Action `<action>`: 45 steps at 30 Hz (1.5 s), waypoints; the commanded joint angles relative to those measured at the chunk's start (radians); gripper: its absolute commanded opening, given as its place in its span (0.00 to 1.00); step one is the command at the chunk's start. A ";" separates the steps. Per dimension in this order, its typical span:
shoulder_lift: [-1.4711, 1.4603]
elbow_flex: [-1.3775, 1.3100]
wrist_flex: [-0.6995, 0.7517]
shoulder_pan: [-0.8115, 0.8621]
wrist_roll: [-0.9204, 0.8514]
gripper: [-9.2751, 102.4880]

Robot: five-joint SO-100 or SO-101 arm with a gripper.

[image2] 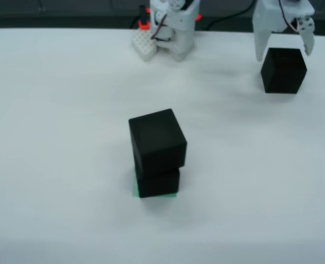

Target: Stack 3 Blocks on the chosen place.

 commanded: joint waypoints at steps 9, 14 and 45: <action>-0.166 -0.106 -0.035 -0.023 -0.002 0.44; -0.213 -0.147 -0.051 -0.031 0.009 0.44; 0.308 -0.160 0.006 0.761 0.003 0.26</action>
